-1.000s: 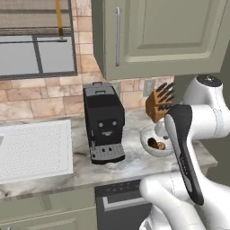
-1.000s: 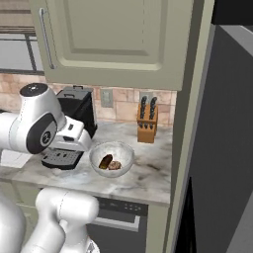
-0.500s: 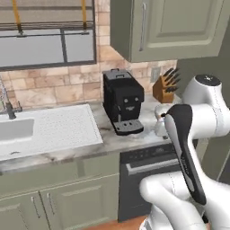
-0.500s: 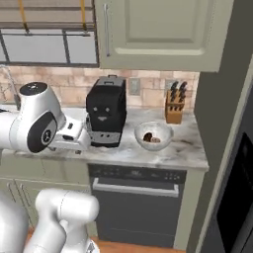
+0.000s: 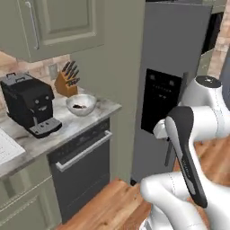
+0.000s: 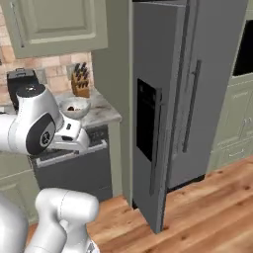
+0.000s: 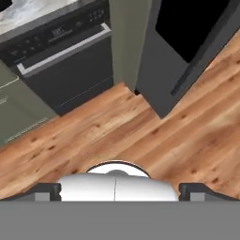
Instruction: Take the shrimp, sweet potato, and mushroom from the freezer and place them in the bowl on the counter.
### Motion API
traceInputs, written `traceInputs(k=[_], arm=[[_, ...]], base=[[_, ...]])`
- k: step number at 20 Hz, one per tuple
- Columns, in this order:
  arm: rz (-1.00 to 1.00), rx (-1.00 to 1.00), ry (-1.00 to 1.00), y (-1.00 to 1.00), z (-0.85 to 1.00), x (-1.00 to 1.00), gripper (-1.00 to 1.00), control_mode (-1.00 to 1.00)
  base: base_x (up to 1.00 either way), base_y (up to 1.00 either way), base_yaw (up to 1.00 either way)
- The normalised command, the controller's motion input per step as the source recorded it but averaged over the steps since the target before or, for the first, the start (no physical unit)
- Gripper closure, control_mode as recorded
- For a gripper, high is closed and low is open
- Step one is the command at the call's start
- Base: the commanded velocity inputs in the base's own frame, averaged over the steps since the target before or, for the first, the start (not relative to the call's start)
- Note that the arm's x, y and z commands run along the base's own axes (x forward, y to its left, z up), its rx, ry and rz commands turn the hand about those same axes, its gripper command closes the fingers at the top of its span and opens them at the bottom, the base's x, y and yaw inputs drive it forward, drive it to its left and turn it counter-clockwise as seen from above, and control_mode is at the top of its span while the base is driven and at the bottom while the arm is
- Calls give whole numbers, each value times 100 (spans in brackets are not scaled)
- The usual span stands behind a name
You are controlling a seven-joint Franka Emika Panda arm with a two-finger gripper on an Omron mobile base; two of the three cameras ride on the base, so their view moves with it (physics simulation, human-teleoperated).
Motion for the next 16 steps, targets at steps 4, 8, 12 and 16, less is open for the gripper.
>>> traceInputs(k=[4, 8, 12, 16], arm=[[0, 0, 0, 0, 0, 0, -100, 100], [0, 0, 0, 0, 0, 0, -100, 100], [0, 0, 0, 0, 0, 0, -100, 100], [0, 0, 0, 0, 0, 0, -100, 100]], base=[[-42, 1, -97], [-1, -24, -72], [29, -83, -5], [43, -100, 8]])
